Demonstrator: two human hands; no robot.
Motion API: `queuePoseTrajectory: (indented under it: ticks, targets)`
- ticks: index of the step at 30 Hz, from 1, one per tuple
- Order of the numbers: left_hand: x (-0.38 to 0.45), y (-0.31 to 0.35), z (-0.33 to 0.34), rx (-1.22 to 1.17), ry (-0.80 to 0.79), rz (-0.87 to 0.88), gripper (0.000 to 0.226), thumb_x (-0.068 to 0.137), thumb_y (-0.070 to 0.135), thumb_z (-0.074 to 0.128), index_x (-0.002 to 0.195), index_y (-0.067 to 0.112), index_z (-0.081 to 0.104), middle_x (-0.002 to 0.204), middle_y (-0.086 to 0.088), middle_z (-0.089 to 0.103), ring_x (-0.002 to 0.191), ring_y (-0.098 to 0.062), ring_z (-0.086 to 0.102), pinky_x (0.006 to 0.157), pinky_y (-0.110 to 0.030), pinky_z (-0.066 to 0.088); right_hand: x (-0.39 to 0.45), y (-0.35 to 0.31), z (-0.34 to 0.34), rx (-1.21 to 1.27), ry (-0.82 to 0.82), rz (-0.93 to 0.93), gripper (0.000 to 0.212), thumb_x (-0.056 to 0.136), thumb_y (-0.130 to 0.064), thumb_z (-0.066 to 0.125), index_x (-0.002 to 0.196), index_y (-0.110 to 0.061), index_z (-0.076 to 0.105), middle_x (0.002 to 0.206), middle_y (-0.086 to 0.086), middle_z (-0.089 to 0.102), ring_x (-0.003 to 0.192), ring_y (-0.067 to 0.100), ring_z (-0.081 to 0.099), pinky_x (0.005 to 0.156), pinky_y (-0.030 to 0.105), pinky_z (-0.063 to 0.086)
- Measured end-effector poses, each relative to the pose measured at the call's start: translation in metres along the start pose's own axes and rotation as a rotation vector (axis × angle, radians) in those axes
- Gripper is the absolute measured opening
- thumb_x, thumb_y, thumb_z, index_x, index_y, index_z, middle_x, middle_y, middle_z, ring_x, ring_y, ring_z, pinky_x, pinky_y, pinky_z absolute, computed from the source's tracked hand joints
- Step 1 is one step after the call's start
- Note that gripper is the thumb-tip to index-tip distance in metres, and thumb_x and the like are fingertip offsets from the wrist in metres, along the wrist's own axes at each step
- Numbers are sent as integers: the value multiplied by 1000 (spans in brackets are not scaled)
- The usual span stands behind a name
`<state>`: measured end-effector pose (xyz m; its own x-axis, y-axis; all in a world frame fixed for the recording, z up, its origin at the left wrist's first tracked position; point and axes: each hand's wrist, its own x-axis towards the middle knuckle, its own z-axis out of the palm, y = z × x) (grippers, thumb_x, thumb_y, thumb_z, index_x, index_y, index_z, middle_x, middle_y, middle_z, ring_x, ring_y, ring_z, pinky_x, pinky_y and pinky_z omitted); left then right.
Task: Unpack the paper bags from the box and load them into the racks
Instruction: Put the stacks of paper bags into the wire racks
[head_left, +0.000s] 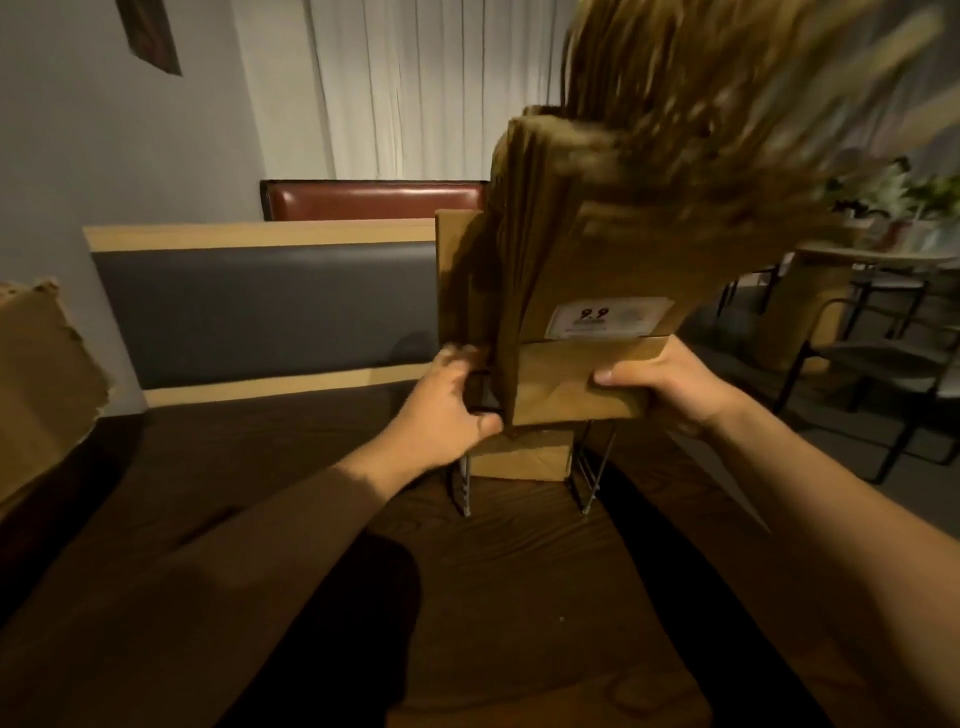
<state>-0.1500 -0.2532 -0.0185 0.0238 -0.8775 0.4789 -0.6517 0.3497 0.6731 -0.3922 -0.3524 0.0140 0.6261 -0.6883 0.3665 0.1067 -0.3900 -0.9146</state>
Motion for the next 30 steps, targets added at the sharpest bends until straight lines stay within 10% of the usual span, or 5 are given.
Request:
queuePoseTrajectory:
  ticks: [5, 14, 18, 23, 30]
  targets:
    - [-30, -16, 8, -32, 26, -171, 44, 79, 33, 82, 116, 26, 58, 102, 10, 61, 89, -4, 62, 78, -16, 49, -5, 17, 1, 134, 75, 14, 61, 73, 0, 68, 130, -14, 54, 112, -2, 73, 105, 15, 69, 80, 26, 57]
    - [-6, -21, 23, -246, -206, -424, 65, 81, 77, 43, 45, 23, 48, 56, 3, 49, 75, -23, 57, 104, -43, 44, 22, 21, -17, 10, 69, 71, 106, 59, -19, 95, 147, -14, 36, 137, 10, 60, 126, 28, 59, 104, 51, 48]
    - [2, -26, 19, -277, -382, -393, 53, 100, 58, 37, 75, 33, 76, 80, -4, 69, 122, -23, 60, 120, -39, 25, 31, 18, -20, -6, 56, 48, 105, 58, -20, 95, 146, -11, 38, 136, 12, 61, 124, 29, 60, 104, 53, 47]
    - [7, -28, 11, -279, -477, -385, 49, 91, 54, 59, 99, 10, 79, 79, 19, 63, 93, 6, 64, 109, -25, 35, 35, 22, -21, 3, 76, 46, 105, 56, -21, 96, 145, -9, 40, 134, 12, 62, 123, 30, 61, 101, 49, 51]
    - [11, -35, 22, -191, -344, -389, 63, 91, 71, 43, 51, 32, 74, 106, -17, 75, 113, -31, 65, 117, -35, 31, 37, 31, -20, 65, 127, 44, 104, 57, -18, 95, 145, -10, 40, 134, 13, 62, 122, 30, 62, 96, 45, 54]
